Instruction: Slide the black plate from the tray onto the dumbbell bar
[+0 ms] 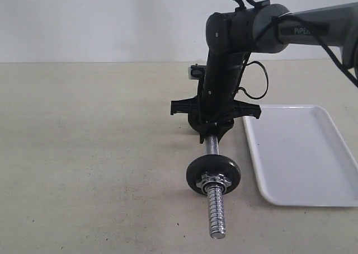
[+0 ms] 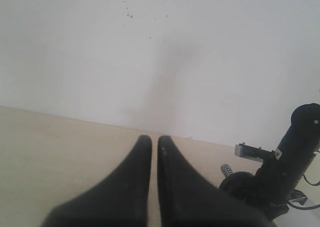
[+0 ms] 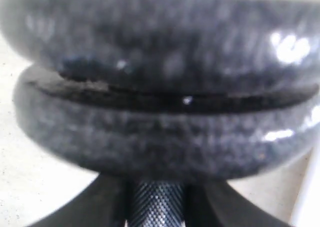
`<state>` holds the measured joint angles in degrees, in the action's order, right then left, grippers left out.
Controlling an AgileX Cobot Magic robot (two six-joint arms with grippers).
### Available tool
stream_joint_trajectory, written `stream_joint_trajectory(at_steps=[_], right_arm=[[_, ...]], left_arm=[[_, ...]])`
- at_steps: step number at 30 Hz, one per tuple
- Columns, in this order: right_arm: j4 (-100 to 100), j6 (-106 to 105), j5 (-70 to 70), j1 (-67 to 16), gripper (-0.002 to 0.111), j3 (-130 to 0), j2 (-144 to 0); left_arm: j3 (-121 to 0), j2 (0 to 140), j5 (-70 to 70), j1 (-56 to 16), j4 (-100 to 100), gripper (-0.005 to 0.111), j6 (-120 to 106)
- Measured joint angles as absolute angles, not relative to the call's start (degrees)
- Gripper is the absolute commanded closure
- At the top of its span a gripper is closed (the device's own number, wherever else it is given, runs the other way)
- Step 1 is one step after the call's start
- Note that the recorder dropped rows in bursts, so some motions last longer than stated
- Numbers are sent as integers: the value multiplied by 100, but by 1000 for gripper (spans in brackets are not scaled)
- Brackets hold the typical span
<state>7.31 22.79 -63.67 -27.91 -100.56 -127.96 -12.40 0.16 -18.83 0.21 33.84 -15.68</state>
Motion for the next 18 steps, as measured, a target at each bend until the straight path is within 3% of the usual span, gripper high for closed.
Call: stream_joint_trajectory(at_steps=[6,9,18], right_arm=[[769,2272,-6354,-2740,108,-10061,-12796],[731,2259,-6354,-2740,102,-10061,-12796],[757,2249,-6360,-2736,49,-10253,-12584]], left_arm=[[-1240,16,-1883,21,3384,102,-1568],[-1240,16,-1883,21,3384,102,-1568],[-1240,16,-1873,21,3384,102,-1568]])
